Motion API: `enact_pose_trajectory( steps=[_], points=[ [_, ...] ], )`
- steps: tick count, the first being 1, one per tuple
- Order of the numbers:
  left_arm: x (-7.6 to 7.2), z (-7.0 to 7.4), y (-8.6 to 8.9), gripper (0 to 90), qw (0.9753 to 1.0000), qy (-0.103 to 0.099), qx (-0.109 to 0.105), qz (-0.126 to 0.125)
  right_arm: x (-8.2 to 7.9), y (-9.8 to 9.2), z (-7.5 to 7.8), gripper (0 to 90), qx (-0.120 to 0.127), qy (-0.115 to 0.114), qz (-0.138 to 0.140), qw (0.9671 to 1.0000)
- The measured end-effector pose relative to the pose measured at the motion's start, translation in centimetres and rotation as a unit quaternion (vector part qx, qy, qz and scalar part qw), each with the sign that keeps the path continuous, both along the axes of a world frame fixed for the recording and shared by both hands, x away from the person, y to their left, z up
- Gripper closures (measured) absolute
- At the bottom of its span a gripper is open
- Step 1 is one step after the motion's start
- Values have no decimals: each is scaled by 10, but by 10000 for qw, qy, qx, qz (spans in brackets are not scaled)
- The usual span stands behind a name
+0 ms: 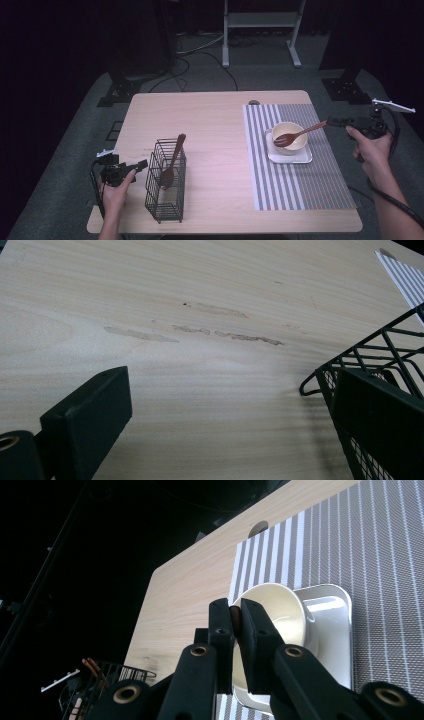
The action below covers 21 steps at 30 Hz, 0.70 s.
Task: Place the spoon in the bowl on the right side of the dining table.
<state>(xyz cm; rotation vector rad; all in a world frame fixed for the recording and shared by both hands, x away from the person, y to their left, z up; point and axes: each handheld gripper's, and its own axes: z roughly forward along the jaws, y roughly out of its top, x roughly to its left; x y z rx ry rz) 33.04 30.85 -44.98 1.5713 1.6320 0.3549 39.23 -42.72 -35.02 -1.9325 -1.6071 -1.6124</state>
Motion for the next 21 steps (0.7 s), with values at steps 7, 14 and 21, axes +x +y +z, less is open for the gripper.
enact_pose_trajectory(
  steps=[7, 14, 21],
  points=[
    [0, 0, 0, 20, 10000, 9, 6, -4, -1, -5, -1, 837, 17, 8, -112, 9999],
    [0, 0, 1, 20, 10000, 9, 5, 5, -2, -11, -2, 837, -49, 34, -235, 9997],
    [0, -1, 1, 20, 10000, 17, 7, -1, -1, -17, -7, 837, -66, 83, -393, 9992]
  ],
)
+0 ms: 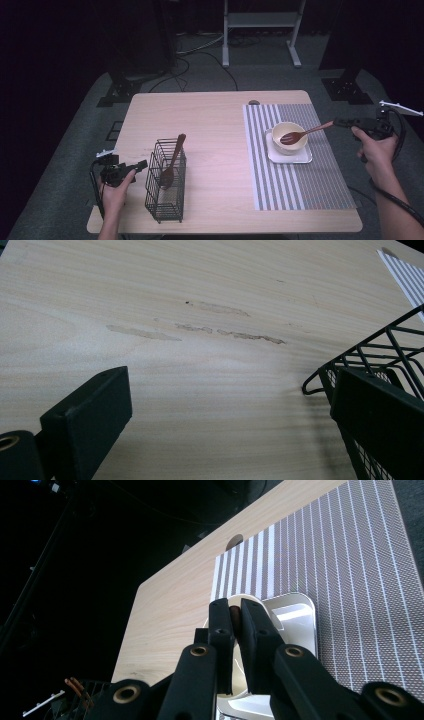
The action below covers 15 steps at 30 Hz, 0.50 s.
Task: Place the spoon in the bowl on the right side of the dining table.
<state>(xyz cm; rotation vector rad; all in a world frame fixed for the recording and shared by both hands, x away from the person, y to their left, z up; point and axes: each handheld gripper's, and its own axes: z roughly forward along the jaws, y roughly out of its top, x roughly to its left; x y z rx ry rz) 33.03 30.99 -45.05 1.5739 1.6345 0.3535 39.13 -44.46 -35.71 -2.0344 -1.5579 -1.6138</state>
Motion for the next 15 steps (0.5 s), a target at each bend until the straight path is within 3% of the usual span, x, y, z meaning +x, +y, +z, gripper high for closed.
enact_pose_trajectory(
  steps=[15],
  points=[
    [0, 0, 0, 20, 10000, -6, -11, 12, 4, -2, -12, 837, -42, 110, -142, 9998]
  ],
)
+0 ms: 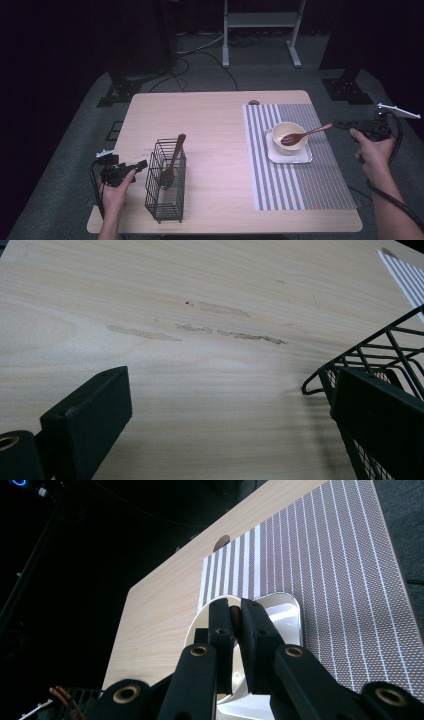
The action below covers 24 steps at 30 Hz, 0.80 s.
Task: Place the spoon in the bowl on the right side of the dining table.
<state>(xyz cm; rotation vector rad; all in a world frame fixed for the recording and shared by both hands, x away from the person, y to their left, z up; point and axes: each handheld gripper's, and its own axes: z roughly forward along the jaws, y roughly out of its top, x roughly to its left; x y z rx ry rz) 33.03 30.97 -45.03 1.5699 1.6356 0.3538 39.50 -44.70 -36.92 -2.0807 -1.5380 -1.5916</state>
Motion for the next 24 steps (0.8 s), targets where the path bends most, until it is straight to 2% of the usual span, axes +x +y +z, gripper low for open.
enact_pose_trajectory(
  steps=[24],
  points=[
    [1, 0, 1, 20, 10000, 17, -17, 25, 11, 4, -17, 836, -97, 115, -48, 9999]
  ],
)
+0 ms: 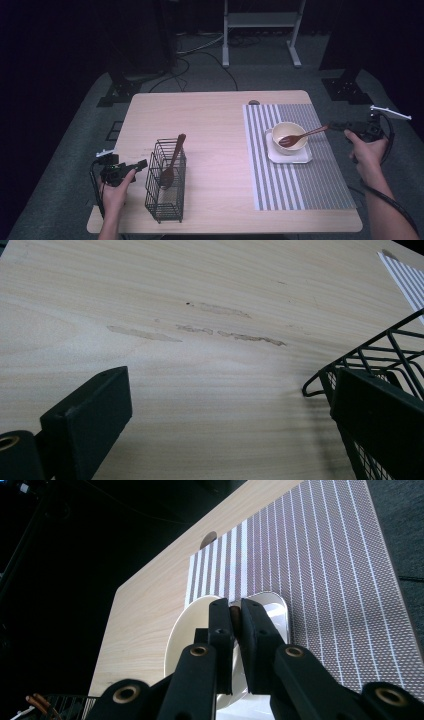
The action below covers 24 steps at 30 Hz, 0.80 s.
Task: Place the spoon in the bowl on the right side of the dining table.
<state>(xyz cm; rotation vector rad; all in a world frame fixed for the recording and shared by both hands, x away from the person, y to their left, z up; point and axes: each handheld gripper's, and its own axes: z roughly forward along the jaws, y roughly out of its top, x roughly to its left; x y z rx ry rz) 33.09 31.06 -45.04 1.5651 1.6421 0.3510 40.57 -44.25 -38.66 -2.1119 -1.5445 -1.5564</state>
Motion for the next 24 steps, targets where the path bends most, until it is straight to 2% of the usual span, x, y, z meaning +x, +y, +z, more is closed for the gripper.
enact_pose_trajectory(
  steps=[12, 24],
  points=[
    [0, 0, -2, 20, 10000, 1, 27, 3, 5, 4, -4, 835, -70, 3, 20, 10000],
    [0, 0, -1, 20, 10000, -1, 19, 9, 7, 4, -11, 831, -25, 36, 13, 10000]
  ],
)
